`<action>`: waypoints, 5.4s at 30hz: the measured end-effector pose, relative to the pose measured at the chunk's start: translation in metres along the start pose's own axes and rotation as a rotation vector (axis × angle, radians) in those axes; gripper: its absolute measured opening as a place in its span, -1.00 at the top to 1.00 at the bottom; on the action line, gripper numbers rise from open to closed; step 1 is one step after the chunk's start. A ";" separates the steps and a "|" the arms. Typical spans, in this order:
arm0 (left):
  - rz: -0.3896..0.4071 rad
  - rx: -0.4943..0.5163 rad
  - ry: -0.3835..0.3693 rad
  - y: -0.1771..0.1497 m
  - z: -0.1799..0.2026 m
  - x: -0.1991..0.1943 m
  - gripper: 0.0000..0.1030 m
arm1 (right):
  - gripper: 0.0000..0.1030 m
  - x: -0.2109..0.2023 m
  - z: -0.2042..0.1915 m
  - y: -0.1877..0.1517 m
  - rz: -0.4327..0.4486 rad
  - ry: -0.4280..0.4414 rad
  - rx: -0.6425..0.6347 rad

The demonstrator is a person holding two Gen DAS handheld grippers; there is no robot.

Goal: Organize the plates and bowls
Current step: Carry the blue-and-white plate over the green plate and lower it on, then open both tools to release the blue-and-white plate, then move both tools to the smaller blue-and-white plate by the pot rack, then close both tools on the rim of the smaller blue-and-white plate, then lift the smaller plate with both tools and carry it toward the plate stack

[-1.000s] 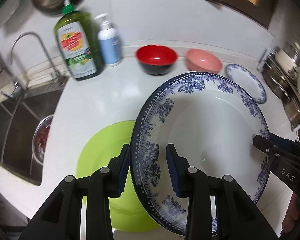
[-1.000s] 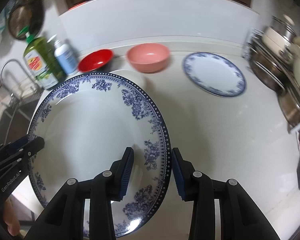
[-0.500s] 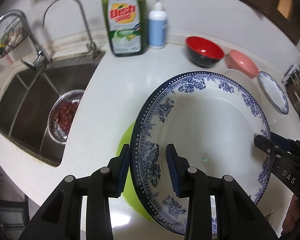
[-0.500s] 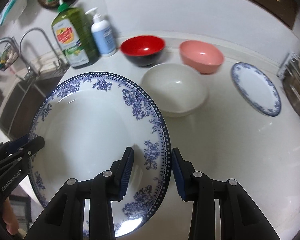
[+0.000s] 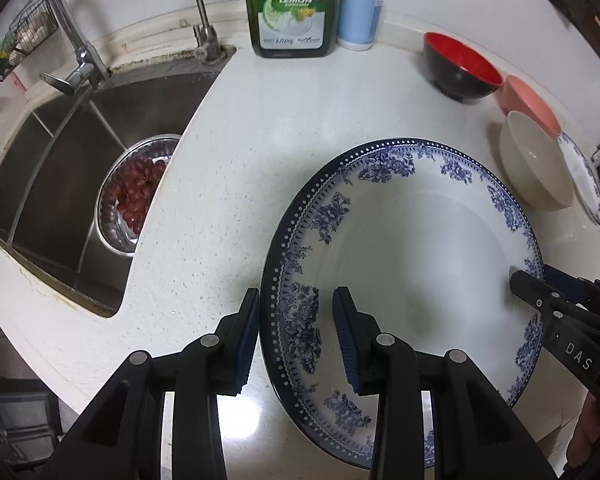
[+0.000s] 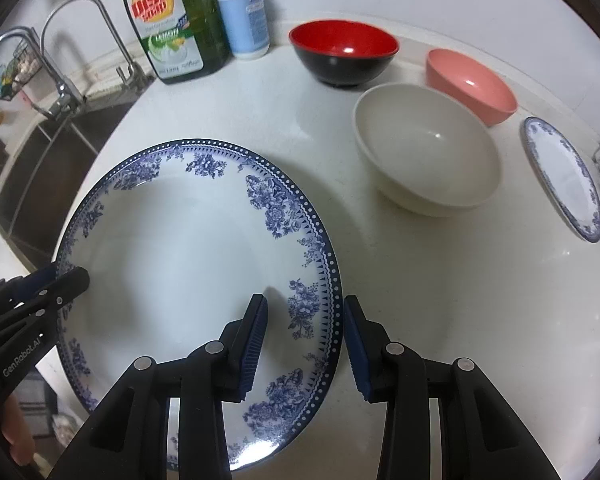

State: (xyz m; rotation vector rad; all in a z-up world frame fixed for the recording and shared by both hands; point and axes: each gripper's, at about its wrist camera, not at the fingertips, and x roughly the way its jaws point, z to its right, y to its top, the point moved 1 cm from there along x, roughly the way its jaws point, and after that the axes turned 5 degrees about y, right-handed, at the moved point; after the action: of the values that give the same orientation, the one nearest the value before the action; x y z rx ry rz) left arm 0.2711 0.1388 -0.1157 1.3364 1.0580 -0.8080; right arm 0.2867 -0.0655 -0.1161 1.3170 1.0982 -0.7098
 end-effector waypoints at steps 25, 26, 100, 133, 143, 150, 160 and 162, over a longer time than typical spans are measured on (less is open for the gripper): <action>-0.004 0.086 0.012 -0.003 0.011 0.005 -0.18 | 0.06 0.017 -0.007 -0.003 -0.055 -0.042 -0.036; 0.010 0.085 0.009 -0.002 0.012 0.001 -0.23 | 0.06 0.015 -0.006 -0.004 -0.051 -0.037 -0.032; 0.200 0.715 -0.202 0.203 0.481 -0.026 -0.65 | -0.04 -0.083 0.424 0.071 0.180 -0.273 0.615; -0.078 0.719 -0.145 0.218 0.521 0.067 0.25 | 0.04 0.009 0.494 0.085 -0.027 -0.218 0.739; -0.100 0.687 -0.163 0.213 0.519 0.065 0.33 | 0.27 0.015 0.496 0.083 -0.042 -0.177 0.734; -0.115 0.674 -0.171 0.216 0.520 0.074 0.34 | 0.28 0.014 0.491 0.085 -0.042 -0.185 0.747; -0.064 0.673 -0.196 0.219 0.516 0.064 0.35 | 0.29 -0.009 0.476 0.084 -0.002 -0.215 0.732; -0.055 0.667 -0.206 0.217 0.511 0.060 0.35 | 0.29 -0.023 0.471 0.084 0.007 -0.221 0.723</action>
State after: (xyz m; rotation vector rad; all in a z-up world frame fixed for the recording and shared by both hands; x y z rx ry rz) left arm 0.5625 -0.3376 -0.1291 1.7285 0.6808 -1.3851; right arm 0.4578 -0.5127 -0.1068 1.7839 0.6695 -1.2871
